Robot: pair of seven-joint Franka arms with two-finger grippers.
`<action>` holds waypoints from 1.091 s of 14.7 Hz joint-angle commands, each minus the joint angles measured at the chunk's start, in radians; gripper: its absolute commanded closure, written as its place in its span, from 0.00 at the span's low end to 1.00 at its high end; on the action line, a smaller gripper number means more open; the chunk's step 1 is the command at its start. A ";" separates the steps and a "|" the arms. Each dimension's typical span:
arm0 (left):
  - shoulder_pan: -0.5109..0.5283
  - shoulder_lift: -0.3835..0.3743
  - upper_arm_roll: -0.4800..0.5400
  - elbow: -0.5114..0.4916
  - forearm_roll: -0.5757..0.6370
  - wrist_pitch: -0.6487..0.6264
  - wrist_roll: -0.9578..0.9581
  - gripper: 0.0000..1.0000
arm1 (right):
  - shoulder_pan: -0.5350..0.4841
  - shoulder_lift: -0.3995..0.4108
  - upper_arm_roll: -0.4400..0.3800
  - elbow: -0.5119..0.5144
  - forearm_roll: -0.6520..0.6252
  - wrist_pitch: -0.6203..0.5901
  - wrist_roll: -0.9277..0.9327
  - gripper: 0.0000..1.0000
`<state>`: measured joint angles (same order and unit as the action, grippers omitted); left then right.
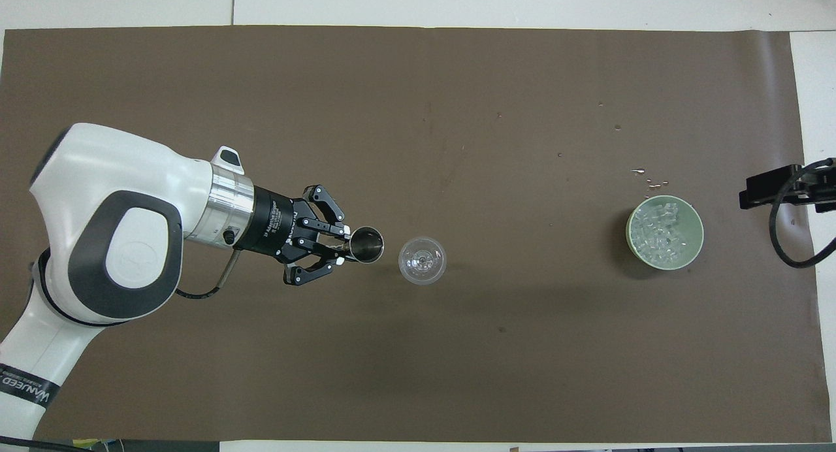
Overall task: Pour wine and add ice with both arms
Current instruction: 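Carry the cup to the glass while the right gripper reaches the bowl, then tilt the cup over the glass while the right gripper grips ice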
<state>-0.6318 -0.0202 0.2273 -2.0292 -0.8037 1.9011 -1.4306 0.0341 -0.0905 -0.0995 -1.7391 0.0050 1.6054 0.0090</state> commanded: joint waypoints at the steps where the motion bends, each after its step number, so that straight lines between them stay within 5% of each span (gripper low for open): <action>1: -0.080 -0.017 0.010 -0.020 0.108 0.078 -0.128 1.00 | -0.005 -0.107 0.003 -0.241 0.017 0.166 -0.029 0.00; 6: -0.114 0.008 -0.006 0.027 0.254 0.107 -0.273 1.00 | -0.006 -0.086 0.003 -0.327 0.064 0.241 -0.049 0.00; 16: -0.236 0.026 -0.017 0.066 0.585 0.148 -0.470 1.00 | -0.043 0.038 0.000 -0.540 0.069 0.608 -0.245 0.05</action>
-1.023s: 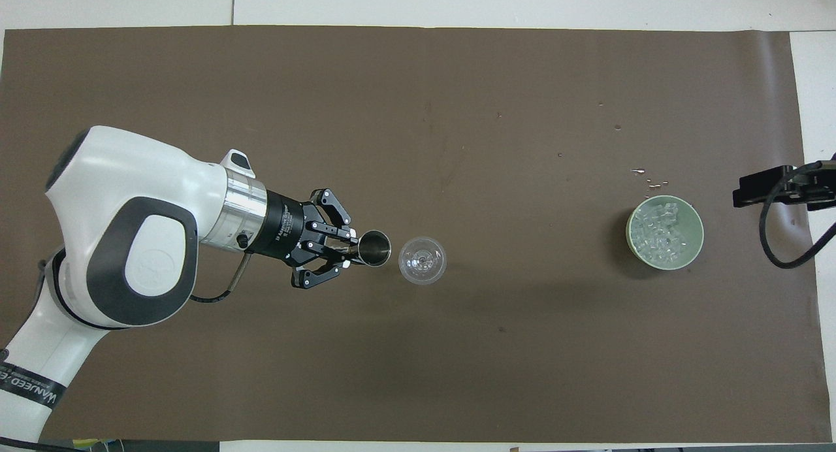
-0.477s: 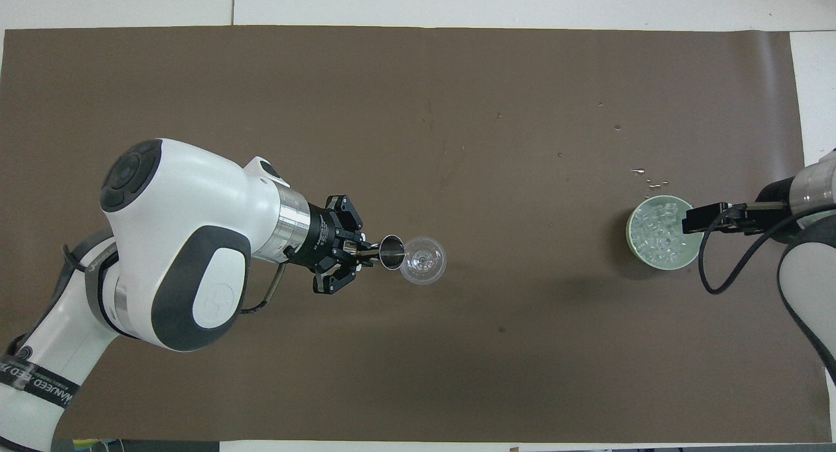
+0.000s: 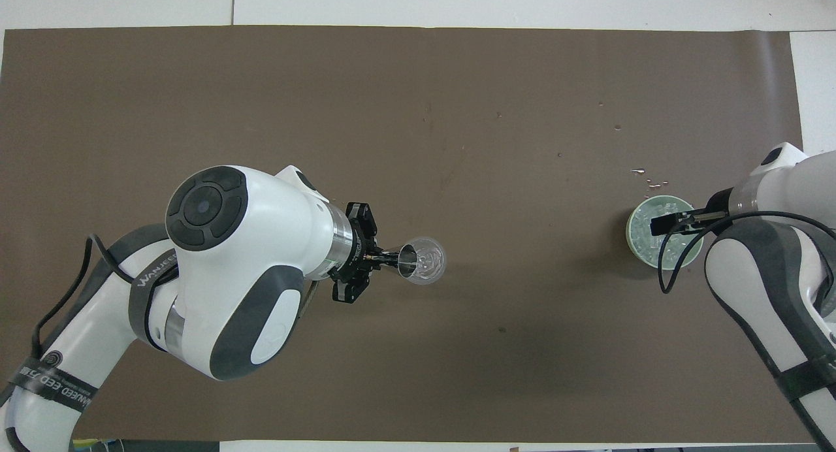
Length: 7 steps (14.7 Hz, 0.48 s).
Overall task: Pour wine and add ice with both arms
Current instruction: 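Tilt the cup over the glass while the right gripper grips ice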
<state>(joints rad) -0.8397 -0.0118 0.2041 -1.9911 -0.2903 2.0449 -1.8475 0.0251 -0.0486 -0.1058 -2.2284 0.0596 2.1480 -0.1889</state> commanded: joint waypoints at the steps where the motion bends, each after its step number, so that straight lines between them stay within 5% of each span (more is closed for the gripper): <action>1: -0.030 0.024 0.002 0.043 0.123 0.005 -0.093 1.00 | -0.036 0.021 0.006 -0.068 0.014 0.114 -0.049 0.06; 7: -0.059 0.044 -0.034 0.094 0.292 -0.028 -0.144 1.00 | -0.033 0.070 0.006 -0.093 0.014 0.158 -0.050 0.17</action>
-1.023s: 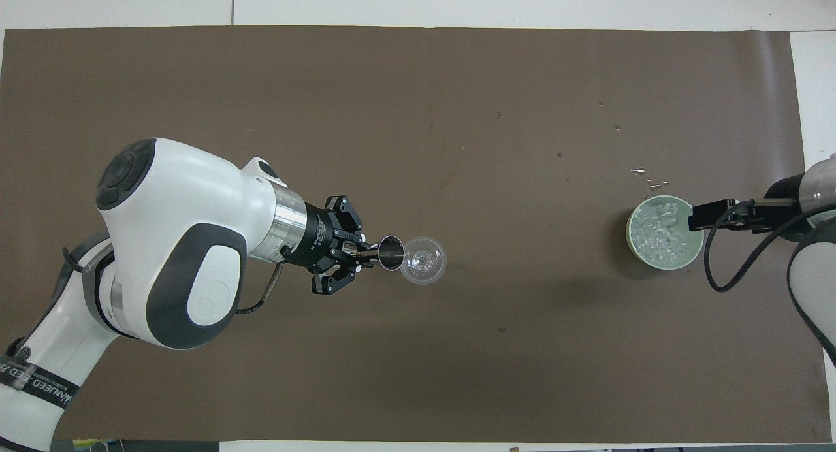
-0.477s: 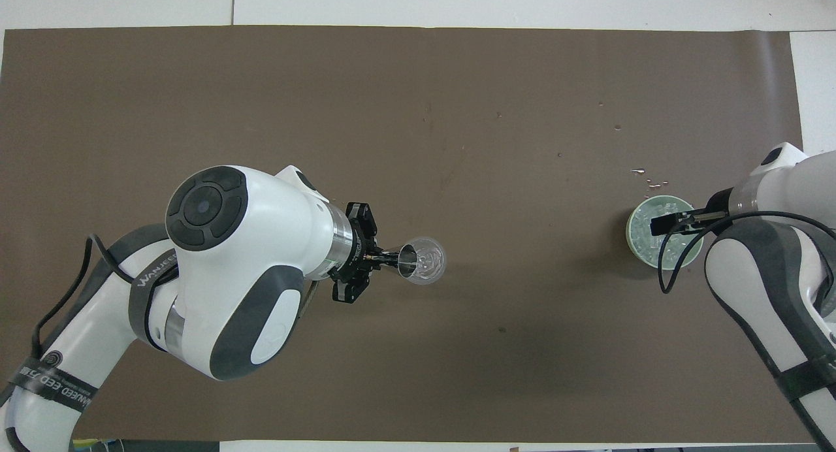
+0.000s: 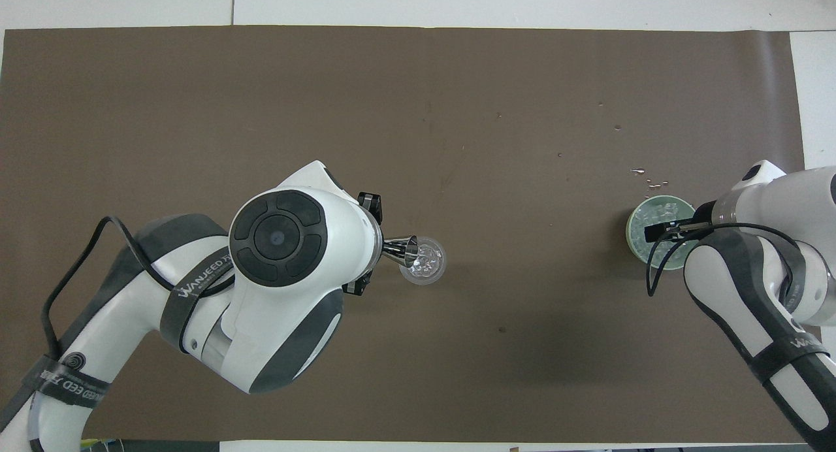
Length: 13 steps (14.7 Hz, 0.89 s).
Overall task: Pour wine and add ice with both arms
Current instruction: 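Tilt the cup over the glass while the right gripper grips ice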
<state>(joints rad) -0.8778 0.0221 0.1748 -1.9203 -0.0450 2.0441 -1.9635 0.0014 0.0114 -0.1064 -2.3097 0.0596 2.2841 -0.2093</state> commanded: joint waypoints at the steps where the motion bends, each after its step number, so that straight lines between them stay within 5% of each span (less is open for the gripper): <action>1: -0.030 0.010 -0.005 0.023 0.068 -0.028 -0.031 1.00 | -0.011 0.013 0.007 -0.011 0.014 0.028 -0.032 0.18; 13: -0.128 -0.008 -0.021 0.023 0.358 -0.091 -0.199 1.00 | -0.004 0.007 0.007 -0.031 0.012 0.029 -0.035 0.39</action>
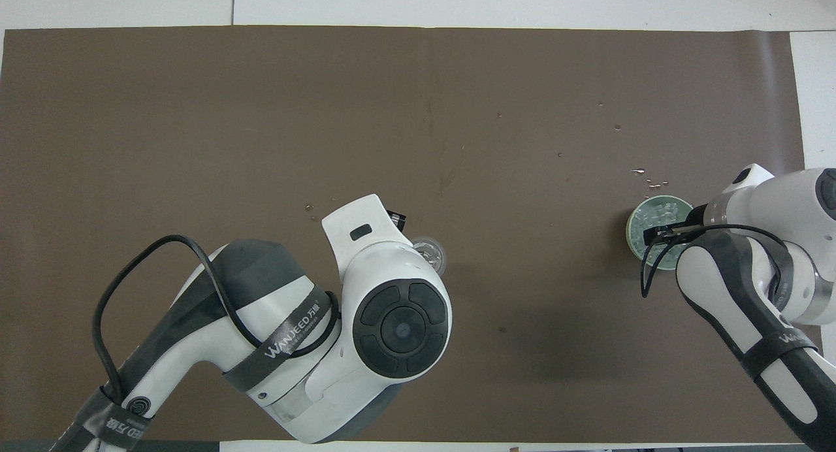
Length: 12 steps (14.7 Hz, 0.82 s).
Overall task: Pour wine and add ice with both arms
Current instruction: 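Tilt the cup over the glass while the right gripper grips ice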
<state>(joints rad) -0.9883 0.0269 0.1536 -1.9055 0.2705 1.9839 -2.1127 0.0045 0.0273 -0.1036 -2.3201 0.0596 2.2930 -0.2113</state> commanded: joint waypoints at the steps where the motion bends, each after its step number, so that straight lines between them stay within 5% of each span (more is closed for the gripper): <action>1: -0.018 -0.013 -0.008 0.006 0.042 -0.033 -0.050 1.00 | -0.008 -0.009 0.004 -0.022 0.012 0.020 -0.034 0.42; 7: -0.001 -0.013 -0.014 0.011 0.023 -0.030 -0.047 1.00 | -0.008 -0.013 0.004 -0.039 0.012 0.034 -0.034 0.45; 12: 0.072 -0.013 -0.008 0.031 -0.123 0.001 -0.029 1.00 | -0.011 -0.015 0.004 -0.045 0.012 0.036 -0.052 0.48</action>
<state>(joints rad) -0.9528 0.0262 0.1469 -1.8880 0.1997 1.9824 -2.1473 0.0047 0.0272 -0.1035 -2.3387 0.0596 2.3023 -0.2163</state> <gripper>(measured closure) 0.793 0.471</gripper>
